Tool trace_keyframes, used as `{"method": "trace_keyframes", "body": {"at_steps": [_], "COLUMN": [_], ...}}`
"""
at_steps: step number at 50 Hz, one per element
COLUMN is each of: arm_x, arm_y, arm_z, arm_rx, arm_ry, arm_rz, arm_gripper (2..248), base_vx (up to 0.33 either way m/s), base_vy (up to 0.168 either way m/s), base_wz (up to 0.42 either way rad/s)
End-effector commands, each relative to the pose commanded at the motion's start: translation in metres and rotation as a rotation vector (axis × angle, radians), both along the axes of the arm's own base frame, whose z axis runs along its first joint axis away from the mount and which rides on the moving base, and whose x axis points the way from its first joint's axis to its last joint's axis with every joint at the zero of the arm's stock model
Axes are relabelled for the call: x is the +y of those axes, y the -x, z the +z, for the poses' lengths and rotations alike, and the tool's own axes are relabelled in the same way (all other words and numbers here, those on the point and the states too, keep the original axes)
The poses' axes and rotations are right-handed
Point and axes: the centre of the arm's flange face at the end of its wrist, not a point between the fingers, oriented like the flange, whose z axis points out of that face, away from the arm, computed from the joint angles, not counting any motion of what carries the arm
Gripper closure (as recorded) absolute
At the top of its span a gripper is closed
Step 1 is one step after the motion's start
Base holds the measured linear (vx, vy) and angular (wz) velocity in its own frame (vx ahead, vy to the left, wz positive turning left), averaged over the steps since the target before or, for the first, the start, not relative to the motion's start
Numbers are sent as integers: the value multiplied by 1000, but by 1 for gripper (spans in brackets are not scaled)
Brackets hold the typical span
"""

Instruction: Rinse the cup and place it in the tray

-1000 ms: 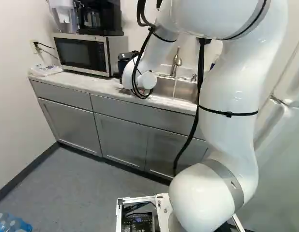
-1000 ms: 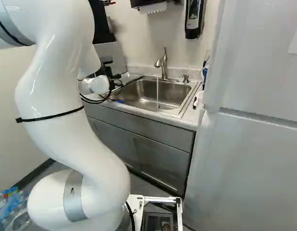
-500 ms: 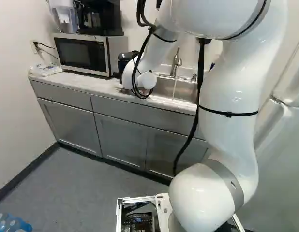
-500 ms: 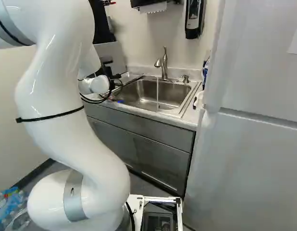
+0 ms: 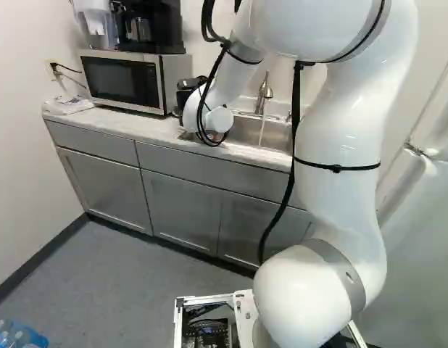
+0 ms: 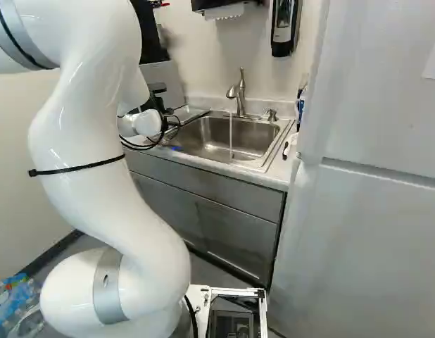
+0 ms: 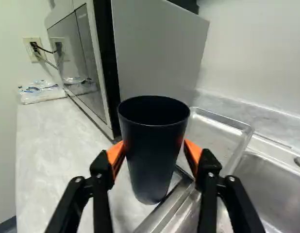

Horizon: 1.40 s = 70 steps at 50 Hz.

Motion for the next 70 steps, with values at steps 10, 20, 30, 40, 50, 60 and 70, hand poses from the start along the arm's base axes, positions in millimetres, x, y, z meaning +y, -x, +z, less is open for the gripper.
{"method": "trace_keyframes", "body": {"at_steps": [10, 20, 30, 40, 50, 60, 70], "arm_x": [0, 0, -2, -15, -31, -48, -65], "arm_y": [-1, -1, 1, 8, 19, 29, 39], "arm_z": [0, 0, 7, 19, 31, 42, 53], "arm_rx": [0, 0, -12, -26, -41, -48, -53], "arm_ry": [0, 0, -4, -8, -12, -20, -34], "arm_rz": [0, 0, -2, -20, -43, -77, -119], "arm_gripper": [126, 130, 130, 130, 130, 130, 130], "base_vx": [0, 0, 0, 0, 0, 0, 0], "base_vy": [0, 0, 0, 0, 0, 0, 0], "base_wz": [0, 0, 0, 0, 0, 0, 0]}}
